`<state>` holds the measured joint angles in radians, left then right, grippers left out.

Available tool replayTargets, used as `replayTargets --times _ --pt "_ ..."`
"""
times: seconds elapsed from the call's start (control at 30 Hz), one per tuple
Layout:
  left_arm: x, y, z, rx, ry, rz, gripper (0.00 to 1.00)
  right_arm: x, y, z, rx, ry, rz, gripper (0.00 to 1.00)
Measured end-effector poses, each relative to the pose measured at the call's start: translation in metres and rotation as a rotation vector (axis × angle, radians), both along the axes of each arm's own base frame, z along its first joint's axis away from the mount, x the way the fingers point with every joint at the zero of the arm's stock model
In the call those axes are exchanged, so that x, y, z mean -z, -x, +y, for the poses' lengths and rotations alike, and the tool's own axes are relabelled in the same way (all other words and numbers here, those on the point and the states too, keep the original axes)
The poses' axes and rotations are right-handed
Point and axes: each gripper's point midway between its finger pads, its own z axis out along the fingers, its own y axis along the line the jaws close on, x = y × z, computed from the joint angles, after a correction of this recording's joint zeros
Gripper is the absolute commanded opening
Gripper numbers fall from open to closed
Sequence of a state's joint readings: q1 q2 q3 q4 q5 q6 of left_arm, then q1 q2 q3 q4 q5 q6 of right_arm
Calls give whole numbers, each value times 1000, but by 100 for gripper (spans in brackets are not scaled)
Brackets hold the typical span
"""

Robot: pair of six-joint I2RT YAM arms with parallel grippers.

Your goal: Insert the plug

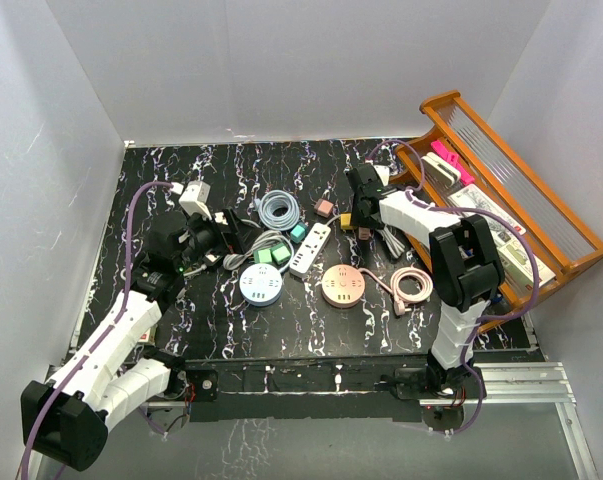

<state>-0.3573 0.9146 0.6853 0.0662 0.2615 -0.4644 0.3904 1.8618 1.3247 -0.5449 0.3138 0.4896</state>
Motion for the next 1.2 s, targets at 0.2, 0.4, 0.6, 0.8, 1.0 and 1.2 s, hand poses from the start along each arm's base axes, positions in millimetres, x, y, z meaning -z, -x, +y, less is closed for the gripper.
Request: replayTargets --times 0.2,0.4,0.6,0.8,1.0,1.2 --pt "4 1 0 0 -3 7 94 22 1 -3 -36 31 53 34" --pt "8 2 1 2 -11 14 94 26 -2 -3 -92 28 63 14" --pt "9 1 0 2 -12 16 95 9 5 6 -179 -32 34 13" --pt "10 2 -3 16 5 32 95 -66 33 42 -356 -269 -131 15" --pt "-2 9 -28 148 102 33 92 -159 72 88 -587 -588 -387 18" --pt "-26 20 -61 300 268 57 92 -218 111 122 -751 -850 -550 18"
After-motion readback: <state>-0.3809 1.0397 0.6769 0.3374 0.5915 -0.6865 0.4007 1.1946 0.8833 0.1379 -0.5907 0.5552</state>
